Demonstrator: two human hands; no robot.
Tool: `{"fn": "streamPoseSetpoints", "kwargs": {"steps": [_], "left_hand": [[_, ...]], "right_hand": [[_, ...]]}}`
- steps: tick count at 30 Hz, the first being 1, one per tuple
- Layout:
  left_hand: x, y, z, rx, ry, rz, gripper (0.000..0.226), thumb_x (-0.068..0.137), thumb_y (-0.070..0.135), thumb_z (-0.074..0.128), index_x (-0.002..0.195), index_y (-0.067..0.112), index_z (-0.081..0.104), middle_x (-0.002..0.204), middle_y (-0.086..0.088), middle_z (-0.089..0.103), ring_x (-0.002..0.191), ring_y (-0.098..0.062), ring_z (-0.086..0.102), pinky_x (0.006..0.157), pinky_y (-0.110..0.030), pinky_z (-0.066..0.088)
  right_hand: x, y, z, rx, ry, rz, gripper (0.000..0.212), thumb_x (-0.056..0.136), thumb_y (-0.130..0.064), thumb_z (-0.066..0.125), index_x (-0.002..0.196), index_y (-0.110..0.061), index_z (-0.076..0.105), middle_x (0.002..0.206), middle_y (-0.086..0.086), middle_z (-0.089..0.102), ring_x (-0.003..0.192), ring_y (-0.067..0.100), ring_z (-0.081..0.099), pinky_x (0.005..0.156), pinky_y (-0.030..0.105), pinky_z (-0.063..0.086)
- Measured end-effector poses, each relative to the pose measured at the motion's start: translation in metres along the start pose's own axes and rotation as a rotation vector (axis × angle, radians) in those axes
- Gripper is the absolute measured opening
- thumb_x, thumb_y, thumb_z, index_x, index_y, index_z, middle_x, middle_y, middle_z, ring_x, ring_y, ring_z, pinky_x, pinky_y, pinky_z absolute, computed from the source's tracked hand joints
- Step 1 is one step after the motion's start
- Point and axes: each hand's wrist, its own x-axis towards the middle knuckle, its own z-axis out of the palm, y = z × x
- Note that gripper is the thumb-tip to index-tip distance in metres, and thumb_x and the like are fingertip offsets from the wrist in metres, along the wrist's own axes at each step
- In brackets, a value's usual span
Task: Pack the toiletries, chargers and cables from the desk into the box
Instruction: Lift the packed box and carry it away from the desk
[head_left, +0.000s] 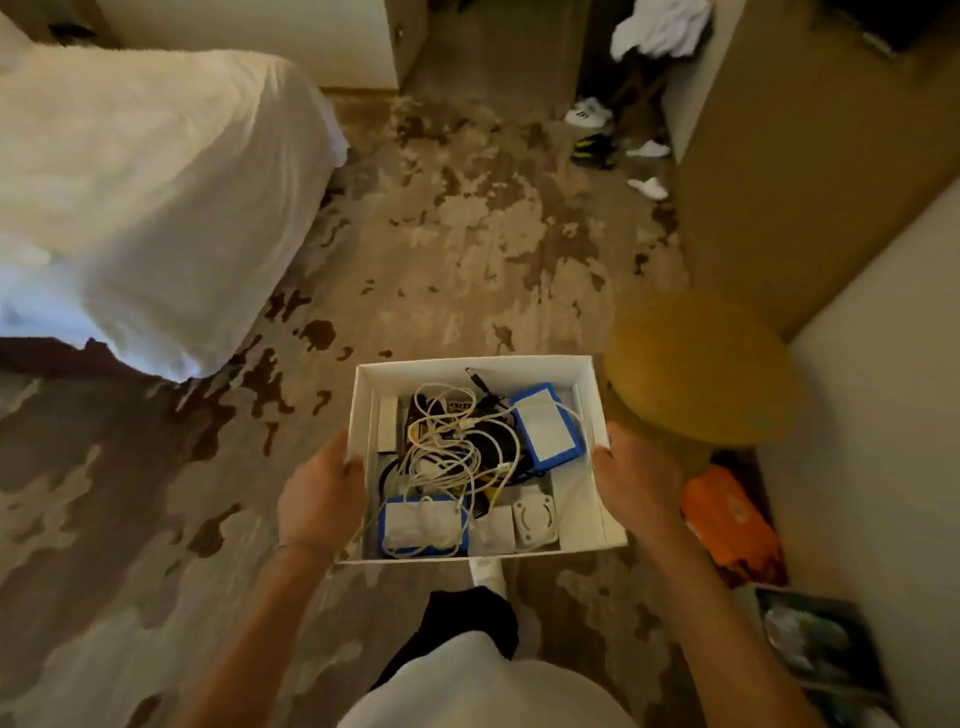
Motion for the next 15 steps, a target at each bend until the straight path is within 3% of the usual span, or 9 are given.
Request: {"fn": "streamPoseSetpoints", "kwargs": {"steps": [3, 6, 10, 15], "left_hand": [[0.04, 0.04, 0.031, 0.009, -0.056, 0.087, 0.029, 0.101, 0.019, 0.048, 0.129, 0.019, 0.057, 0.101, -0.011, 0.071, 0.073, -0.019, 0.056, 0.07, -0.034, 0.051], [0.074, 0.079, 0.063, 0.026, -0.137, 0.146, 0.025, 0.1, 0.02, 0.046, 0.123, 0.019, 0.057, 0.089, -0.003, 0.067, 0.069, -0.017, 0.059, 0.067, -0.035, 0.055], [0.116, 0.131, 0.103, 0.063, -0.216, 0.208, 0.024, 0.099, 0.02, 0.046, 0.12, 0.02, 0.057, 0.075, 0.005, 0.057, 0.057, -0.01, 0.051, 0.05, -0.026, 0.041], [0.159, 0.194, 0.153, 0.034, -0.338, 0.283, 0.03, 0.1, 0.02, 0.046, 0.128, 0.021, 0.056, 0.089, -0.005, 0.067, 0.073, -0.026, 0.063, 0.065, -0.037, 0.053]], "right_hand": [[0.027, 0.026, -0.011, -0.004, 0.021, 0.109, 0.023, 0.099, -0.025, 0.061, 0.084, -0.026, 0.044, 0.077, -0.005, 0.053, 0.064, 0.009, 0.048, 0.063, 0.024, 0.041], [0.054, 0.052, -0.024, -0.028, 0.041, 0.196, 0.032, 0.099, -0.026, 0.06, 0.075, -0.028, 0.039, 0.07, -0.006, 0.048, 0.062, 0.007, 0.049, 0.055, 0.021, 0.036], [0.087, 0.079, -0.045, -0.06, 0.007, 0.288, 0.016, 0.101, -0.026, 0.057, 0.087, -0.022, 0.05, 0.075, -0.004, 0.054, 0.066, 0.006, 0.052, 0.055, 0.018, 0.034], [0.129, 0.116, -0.062, -0.055, 0.016, 0.362, 0.011, 0.103, -0.022, 0.053, 0.103, -0.014, 0.06, 0.095, 0.006, 0.067, 0.086, 0.02, 0.065, 0.078, 0.032, 0.054]]}}
